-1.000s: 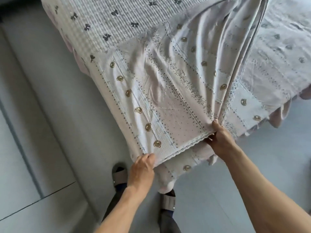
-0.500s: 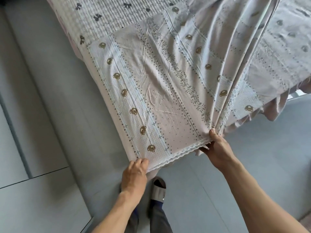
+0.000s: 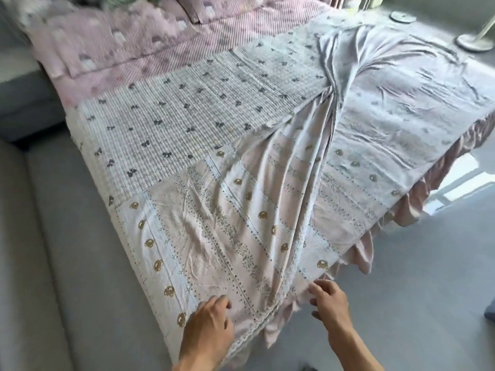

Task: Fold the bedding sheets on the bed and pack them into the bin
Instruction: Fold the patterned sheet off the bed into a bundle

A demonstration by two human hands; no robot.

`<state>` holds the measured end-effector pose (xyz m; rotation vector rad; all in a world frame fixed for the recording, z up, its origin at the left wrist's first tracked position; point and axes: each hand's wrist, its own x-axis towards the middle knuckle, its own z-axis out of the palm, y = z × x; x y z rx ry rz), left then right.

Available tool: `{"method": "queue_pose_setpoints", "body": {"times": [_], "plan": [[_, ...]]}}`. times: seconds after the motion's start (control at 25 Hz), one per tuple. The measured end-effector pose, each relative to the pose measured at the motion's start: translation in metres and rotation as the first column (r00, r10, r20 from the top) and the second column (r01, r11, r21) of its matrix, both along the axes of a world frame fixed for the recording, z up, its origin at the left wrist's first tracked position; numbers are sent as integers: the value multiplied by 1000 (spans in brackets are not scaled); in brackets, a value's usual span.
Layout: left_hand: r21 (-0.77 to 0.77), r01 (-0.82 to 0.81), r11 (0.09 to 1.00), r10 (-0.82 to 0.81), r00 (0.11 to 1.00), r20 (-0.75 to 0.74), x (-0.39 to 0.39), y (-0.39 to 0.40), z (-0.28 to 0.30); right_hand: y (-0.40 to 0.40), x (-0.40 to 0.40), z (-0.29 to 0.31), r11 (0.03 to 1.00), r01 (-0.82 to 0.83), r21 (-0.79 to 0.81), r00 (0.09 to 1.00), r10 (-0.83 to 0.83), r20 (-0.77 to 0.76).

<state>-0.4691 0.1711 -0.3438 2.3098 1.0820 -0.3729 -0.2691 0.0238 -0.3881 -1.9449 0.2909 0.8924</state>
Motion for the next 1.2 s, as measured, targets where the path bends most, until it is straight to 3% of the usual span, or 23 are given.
{"method": "queue_pose_setpoints", "body": {"times": [0.2, 0.4, 0.56, 0.8, 1.2], "plan": [[54, -66, 996, 57, 987, 148, 188, -22, 84, -28, 153, 111, 978, -125, 169, 978, 93, 188], [-46, -122, 991, 130, 939, 318, 374, -71, 183, -71, 336, 265, 935, -336, 114, 829, 236, 508], [-21, -169, 985, 159, 868, 471, 496, -62, 245, -62, 466, 361, 887, -450, 105, 734, 300, 610], [-33, -236, 971, 209, 778, 593, 714, -45, 286, -66, 666, 391, 880, -475, 9, 666, 353, 657], [-56, -126, 990, 136, 818, 559, 1094, -112, 277, -182, 1018, 380, 897, -438, -58, 690, 377, 618]]}}
